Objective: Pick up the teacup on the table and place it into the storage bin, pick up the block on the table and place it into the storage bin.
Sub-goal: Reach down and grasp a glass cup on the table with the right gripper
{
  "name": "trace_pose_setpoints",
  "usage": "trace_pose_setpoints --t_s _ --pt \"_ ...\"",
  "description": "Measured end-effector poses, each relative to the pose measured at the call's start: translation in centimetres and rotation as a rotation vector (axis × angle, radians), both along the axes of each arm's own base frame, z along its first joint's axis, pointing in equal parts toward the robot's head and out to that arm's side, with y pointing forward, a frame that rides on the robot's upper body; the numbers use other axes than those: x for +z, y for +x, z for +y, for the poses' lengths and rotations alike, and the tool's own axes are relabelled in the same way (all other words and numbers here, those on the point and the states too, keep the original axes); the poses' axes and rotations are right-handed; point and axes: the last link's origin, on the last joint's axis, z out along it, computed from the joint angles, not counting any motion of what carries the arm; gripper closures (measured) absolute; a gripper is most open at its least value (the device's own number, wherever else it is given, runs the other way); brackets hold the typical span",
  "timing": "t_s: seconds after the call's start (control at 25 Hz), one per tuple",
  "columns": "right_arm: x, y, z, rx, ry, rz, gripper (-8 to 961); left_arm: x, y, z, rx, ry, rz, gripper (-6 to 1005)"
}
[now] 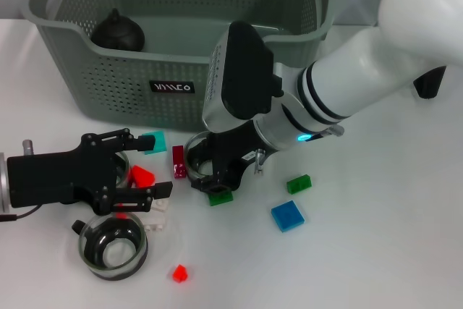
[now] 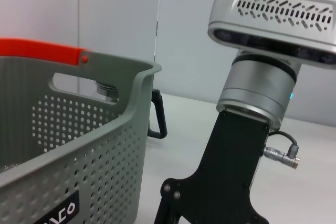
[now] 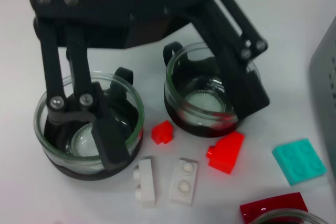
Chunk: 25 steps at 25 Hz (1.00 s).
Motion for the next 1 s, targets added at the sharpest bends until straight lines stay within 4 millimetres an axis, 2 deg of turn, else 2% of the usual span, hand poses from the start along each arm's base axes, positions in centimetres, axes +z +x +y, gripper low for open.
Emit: trace_pose_setpoints --t_s 1.0 --pt "-1.3 1.4 -0.2 -0.026 0.028 0.026 436 -0.2 -0.2 0.0 0.002 0.008 0.0 141"
